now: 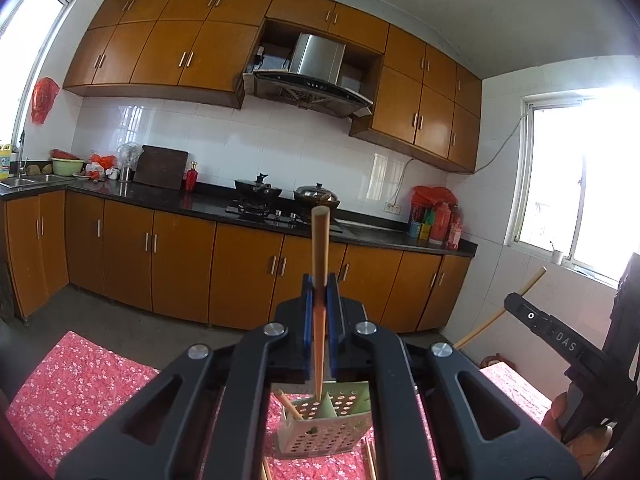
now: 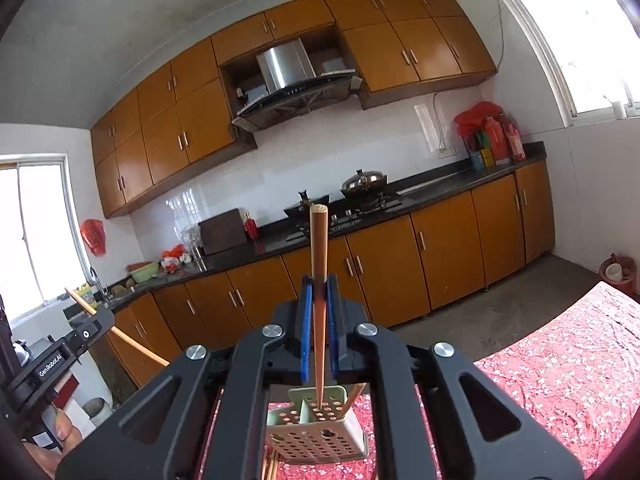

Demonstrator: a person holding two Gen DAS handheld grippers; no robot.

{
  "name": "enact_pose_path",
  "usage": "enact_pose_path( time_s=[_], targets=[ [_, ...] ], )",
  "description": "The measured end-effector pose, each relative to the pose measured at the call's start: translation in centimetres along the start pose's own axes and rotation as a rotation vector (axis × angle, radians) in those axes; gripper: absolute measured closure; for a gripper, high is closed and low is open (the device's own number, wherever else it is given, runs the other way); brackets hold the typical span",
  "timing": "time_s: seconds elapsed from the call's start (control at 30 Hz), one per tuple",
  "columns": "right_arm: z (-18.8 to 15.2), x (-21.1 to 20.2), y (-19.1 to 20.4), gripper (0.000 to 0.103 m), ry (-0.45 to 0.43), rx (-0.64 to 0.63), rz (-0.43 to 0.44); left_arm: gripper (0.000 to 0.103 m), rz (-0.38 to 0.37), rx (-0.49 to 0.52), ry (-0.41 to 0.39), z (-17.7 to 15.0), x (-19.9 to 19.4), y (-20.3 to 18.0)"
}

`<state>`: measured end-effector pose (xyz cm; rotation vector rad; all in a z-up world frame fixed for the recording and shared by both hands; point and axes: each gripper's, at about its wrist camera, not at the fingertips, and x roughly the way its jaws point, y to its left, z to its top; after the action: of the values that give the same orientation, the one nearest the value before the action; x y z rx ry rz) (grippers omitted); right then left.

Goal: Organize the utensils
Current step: 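Open the left tool over the holder while the right tool releases its chopstick into it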

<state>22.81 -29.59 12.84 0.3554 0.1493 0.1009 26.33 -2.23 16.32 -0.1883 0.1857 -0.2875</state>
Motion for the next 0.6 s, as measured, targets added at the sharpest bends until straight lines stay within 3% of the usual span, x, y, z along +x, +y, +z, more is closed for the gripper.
enact_pose_path(
  time_s=[0.37,0.47,0.6],
  targets=[
    [-2.2,2.5,-0.8,0.094,0.119,0.001,-0.036,0.096,-0.002,-0.016,0.108,-2.8,4.6,0.9],
    [-1.9,2.0,-0.9,0.083,0.115,-0.003,-0.038,0.094,0.001,-0.022,0.111,-3.1,4.5,1.0],
    [-1.4,1.0,-0.9,0.08,0.1,-0.012,-0.035,0.092,0.007,-0.023,0.103,-3.0,3.6,1.3]
  ],
)
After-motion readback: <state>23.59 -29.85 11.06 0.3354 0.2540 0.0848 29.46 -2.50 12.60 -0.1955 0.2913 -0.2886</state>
